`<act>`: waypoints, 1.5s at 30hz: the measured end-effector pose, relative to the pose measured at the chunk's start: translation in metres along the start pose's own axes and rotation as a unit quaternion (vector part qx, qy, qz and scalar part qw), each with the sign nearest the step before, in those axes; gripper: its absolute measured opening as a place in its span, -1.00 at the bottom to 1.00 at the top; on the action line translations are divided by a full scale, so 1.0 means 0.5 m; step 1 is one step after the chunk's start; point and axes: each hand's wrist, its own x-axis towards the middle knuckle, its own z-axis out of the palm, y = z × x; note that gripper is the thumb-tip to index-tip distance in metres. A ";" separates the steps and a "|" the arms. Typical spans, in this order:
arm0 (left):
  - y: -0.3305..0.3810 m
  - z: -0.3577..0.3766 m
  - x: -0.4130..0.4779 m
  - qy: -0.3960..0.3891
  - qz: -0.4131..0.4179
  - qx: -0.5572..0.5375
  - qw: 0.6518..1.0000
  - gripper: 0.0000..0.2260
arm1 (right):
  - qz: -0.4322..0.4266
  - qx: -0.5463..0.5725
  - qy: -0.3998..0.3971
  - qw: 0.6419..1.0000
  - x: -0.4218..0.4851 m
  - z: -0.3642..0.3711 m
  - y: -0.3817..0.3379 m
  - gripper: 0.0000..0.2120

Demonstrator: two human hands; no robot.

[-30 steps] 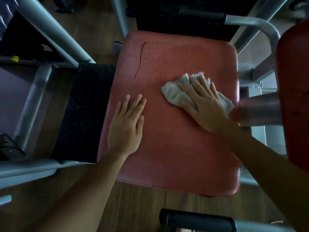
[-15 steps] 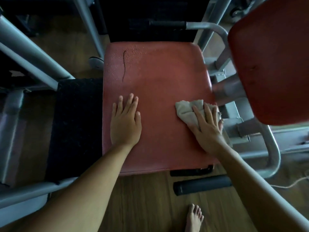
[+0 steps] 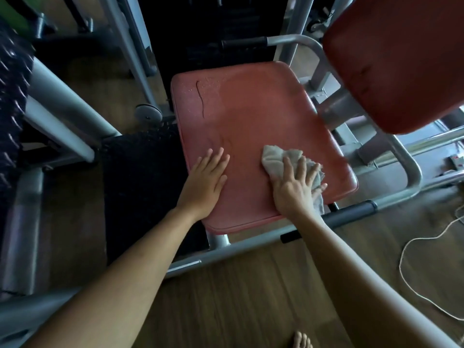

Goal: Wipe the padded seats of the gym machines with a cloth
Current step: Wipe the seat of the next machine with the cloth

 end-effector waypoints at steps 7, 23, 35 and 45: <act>-0.003 0.016 -0.001 0.036 0.004 -0.003 0.999 -0.44 | -0.079 -0.043 0.038 0.995 -0.045 0.036 -0.022 -0.41; -0.033 0.040 -0.001 0.148 0.016 -0.173 0.974 -0.63 | -0.266 0.043 0.283 0.920 -0.086 0.140 0.039 -0.55; -0.024 0.053 -0.062 0.098 0.051 -0.123 0.986 -0.56 | -0.332 0.042 0.341 0.879 -0.114 0.177 0.073 -0.60; -0.023 0.068 -0.090 0.129 0.053 -0.191 0.972 -0.61 | -0.312 0.088 0.461 0.826 -0.123 0.243 0.089 -0.60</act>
